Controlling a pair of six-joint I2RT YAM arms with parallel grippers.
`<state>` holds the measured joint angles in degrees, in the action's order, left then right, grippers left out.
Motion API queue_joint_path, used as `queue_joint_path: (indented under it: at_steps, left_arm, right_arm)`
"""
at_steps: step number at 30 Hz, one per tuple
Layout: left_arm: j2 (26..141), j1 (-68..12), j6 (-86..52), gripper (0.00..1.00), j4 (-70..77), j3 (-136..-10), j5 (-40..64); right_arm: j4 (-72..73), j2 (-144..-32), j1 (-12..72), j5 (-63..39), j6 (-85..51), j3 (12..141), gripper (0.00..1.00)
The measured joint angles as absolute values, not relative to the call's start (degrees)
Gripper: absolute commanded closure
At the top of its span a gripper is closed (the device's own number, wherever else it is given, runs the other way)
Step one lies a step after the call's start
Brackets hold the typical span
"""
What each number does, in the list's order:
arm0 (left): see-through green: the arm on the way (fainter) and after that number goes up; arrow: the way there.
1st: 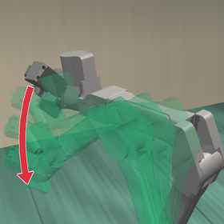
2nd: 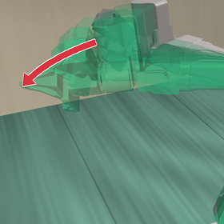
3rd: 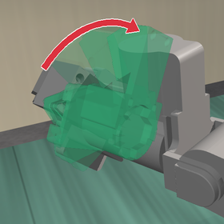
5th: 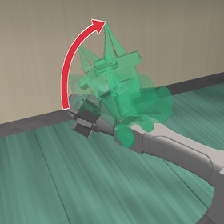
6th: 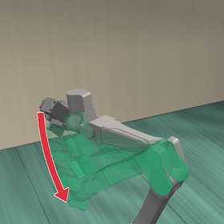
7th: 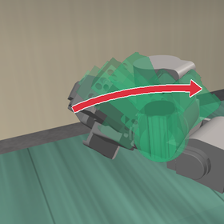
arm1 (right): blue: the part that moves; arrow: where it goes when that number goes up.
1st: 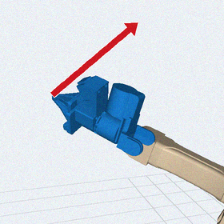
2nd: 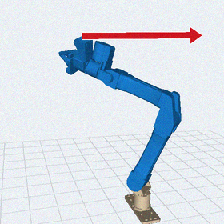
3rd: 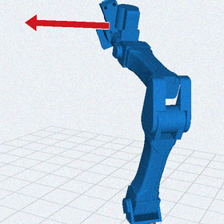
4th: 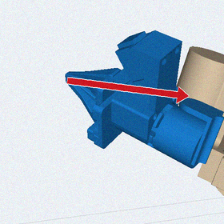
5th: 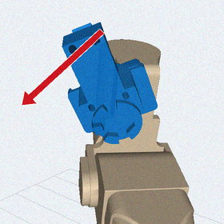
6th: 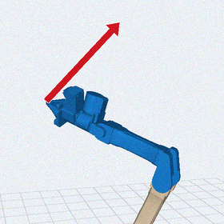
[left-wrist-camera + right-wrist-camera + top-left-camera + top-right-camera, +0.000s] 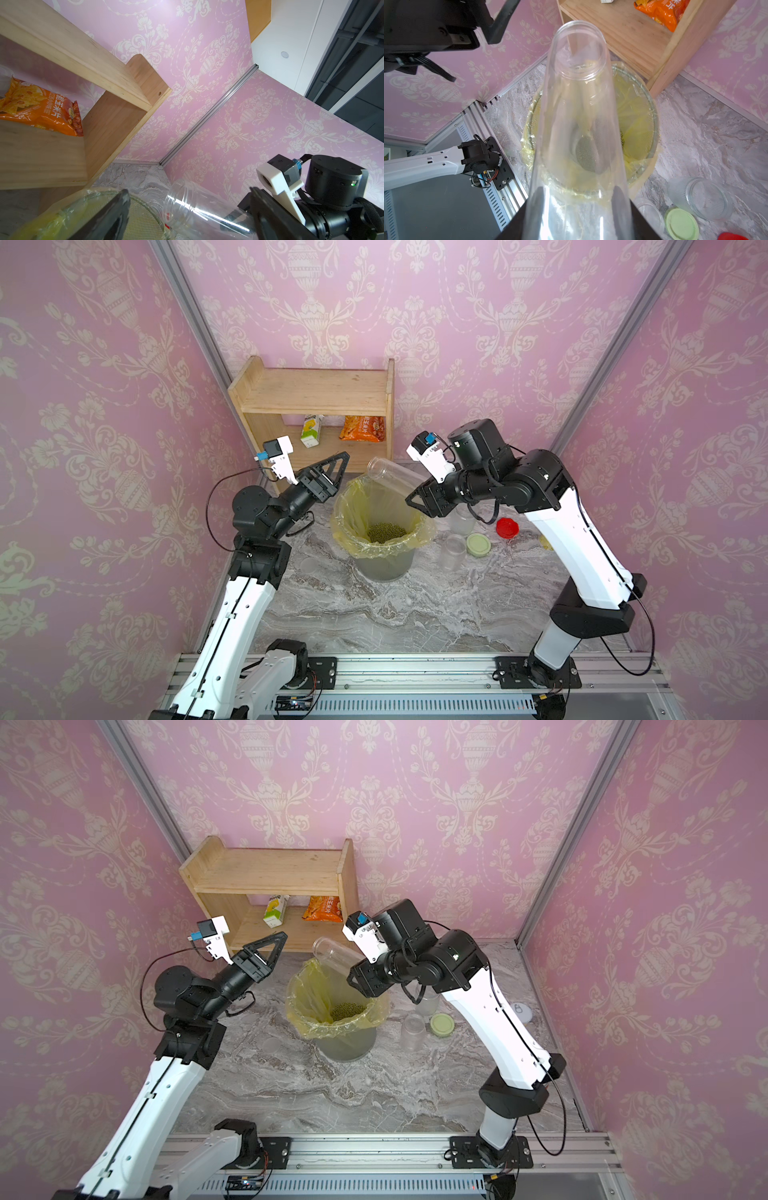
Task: Empty moldy mung beans from jars
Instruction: Place the jar at the center of the board.
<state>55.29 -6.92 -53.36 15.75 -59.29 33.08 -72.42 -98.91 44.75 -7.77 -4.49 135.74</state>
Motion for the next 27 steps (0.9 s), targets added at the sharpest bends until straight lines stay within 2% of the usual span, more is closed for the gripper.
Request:
queue_joint_path:
  at_steps: [6,14,22,27]
  left_arm:
    - [60.88,-7.01,-56.31,0.17,19.57,-64.42,38.50]
    - [67.33,-10.11,-58.02,0.17,19.68,-68.66,48.03]
    - [67.83,-10.50,-55.24,0.16,14.26,-70.96,49.93]
    - [69.10,-12.10,-55.20,0.16,14.48,-71.85,49.91]
  right_arm:
    - [-65.47,-96.14,44.75,-9.26,-4.05,129.84,0.59]
    - [-55.99,-91.61,44.75,-9.30,-2.46,120.22,0.59]
    - [-48.05,-83.83,44.75,-10.76,-1.58,112.31,0.59]
    - [-42.04,-83.00,44.77,-11.57,-1.45,106.80,0.59]
